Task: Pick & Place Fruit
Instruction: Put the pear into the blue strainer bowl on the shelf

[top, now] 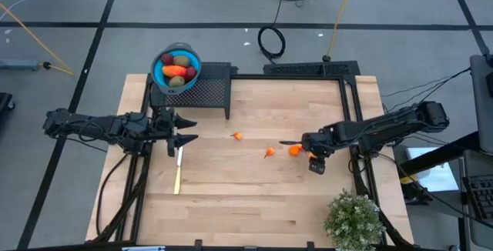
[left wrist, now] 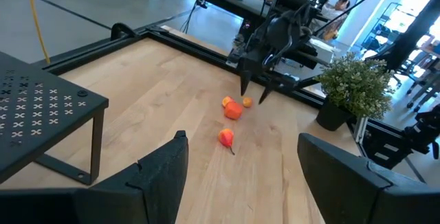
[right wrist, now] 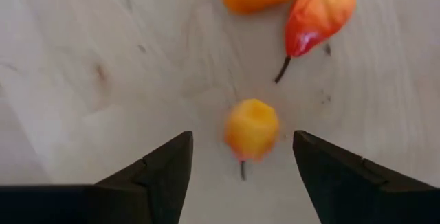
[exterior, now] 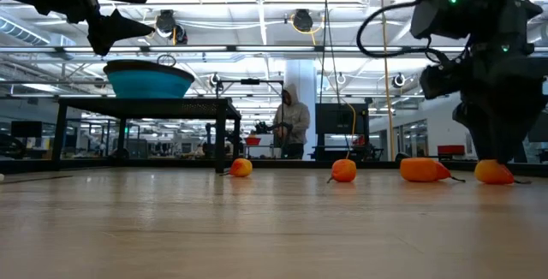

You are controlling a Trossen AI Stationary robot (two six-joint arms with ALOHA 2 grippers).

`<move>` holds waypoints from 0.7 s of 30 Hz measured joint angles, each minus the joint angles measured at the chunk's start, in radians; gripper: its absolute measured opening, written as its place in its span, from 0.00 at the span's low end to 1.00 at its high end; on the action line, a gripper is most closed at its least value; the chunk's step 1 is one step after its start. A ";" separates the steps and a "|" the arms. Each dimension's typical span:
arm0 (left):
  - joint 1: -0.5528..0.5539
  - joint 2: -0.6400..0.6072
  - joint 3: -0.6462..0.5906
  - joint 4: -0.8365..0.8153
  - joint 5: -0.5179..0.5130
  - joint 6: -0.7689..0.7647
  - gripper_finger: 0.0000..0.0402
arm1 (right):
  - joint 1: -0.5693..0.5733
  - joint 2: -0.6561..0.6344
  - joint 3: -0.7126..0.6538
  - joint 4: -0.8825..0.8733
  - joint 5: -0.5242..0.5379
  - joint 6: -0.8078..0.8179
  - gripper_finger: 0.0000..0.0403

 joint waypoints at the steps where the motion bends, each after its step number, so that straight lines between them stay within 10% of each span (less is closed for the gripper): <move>1: 0.000 0.000 0.000 0.000 0.000 0.000 0.68 | 0.000 0.000 -0.012 0.010 0.000 0.000 0.61; 21: 0.000 0.000 0.000 0.001 0.000 -0.004 0.68 | 0.000 -0.002 -0.097 0.118 0.009 0.049 0.48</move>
